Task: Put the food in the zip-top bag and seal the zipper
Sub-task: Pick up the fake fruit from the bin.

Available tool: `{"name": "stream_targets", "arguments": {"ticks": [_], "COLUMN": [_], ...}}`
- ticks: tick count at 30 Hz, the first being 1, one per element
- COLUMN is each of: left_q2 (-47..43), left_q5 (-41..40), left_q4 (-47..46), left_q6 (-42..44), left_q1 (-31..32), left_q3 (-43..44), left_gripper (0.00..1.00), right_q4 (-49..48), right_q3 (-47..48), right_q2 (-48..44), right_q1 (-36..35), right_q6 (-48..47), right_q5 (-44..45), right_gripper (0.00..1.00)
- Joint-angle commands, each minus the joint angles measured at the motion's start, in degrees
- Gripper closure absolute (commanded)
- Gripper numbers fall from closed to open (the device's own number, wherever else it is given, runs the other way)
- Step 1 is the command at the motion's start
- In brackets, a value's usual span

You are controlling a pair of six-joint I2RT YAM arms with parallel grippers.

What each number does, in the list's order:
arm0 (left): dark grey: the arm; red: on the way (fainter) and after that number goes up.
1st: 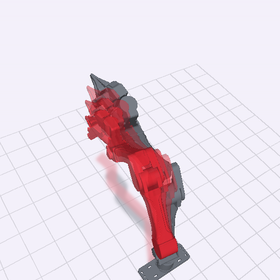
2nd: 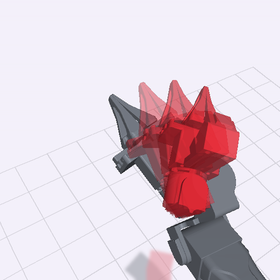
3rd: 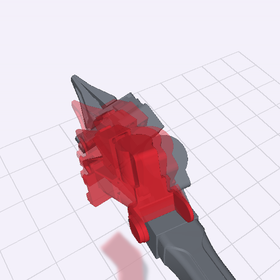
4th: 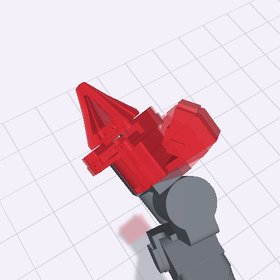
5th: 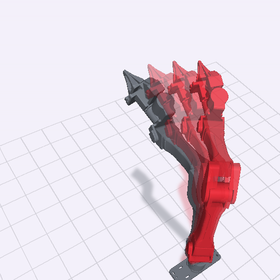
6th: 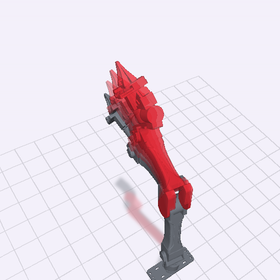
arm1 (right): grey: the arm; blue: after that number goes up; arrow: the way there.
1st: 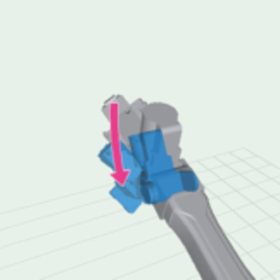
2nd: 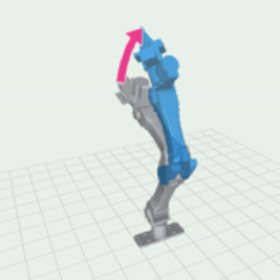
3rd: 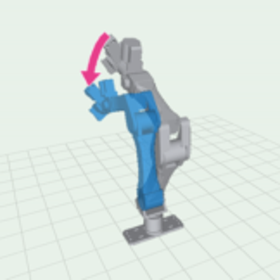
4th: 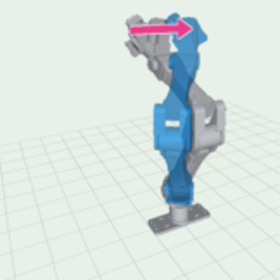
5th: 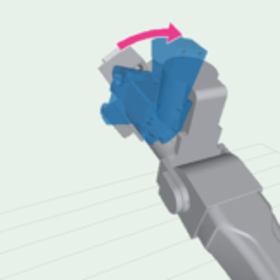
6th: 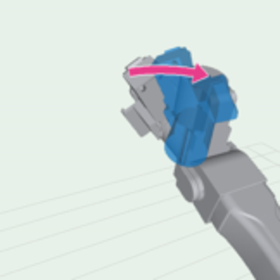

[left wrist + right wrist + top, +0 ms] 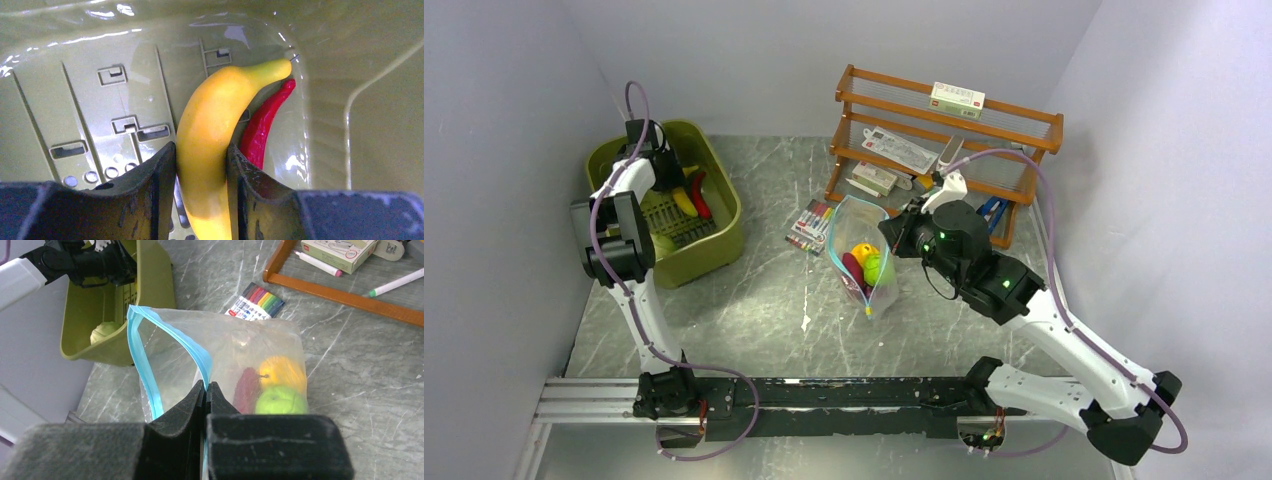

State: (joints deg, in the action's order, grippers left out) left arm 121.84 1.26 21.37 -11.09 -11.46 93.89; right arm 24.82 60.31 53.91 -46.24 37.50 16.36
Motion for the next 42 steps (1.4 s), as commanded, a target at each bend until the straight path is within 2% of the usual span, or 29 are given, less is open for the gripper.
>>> {"name": "stream_targets", "arguments": {"ticks": [1,7,17,28,35,39,42], "left_q2": [0.05,-2.41,-14.14,-26.99,-40.83,-46.52,-49.45], "left_q5": [-1.66,-3.37,-3.07,2.68,12.1,22.15,32.95], "left_q4": [3.22,7.38,10.44,12.76,10.36,8.23,5.58], "left_q6": [-1.1,-2.87,-5.16,-6.98,-6.68,-8.56,-11.27], "left_q1": [0.6,0.65,0.65,0.78,0.79,0.92,0.92], "left_q3": [2.5,3.71,-1.47,-7.49,-13.42,-15.9,-17.52], "left_gripper": [0.7,0.71,0.73,0.76,0.76,0.75,0.76], "right_q4": [-1.01,-1.36,-1.7,-1.51,-2.65,-3.84,-3.74], "right_q3": [-0.03,-0.3,-0.74,-0.79,-1.01,-1.21,0.32], "right_q2": [-1.23,-1.79,-1.14,1.69,3.13,3.72,4.16], "right_q1": [0.01,-0.07,-0.05,-0.03,-0.03,-0.06,-0.06], "right_q6": [0.1,-0.57,-0.86,1.72,3.06,5.34,6.06], "right_q5": [1.26,1.29,-0.1,-2.89,-3.65,-5.14,-5.52], "right_gripper": [1.0,1.0,1.0,1.0,1.0,1.0,1.0]}}
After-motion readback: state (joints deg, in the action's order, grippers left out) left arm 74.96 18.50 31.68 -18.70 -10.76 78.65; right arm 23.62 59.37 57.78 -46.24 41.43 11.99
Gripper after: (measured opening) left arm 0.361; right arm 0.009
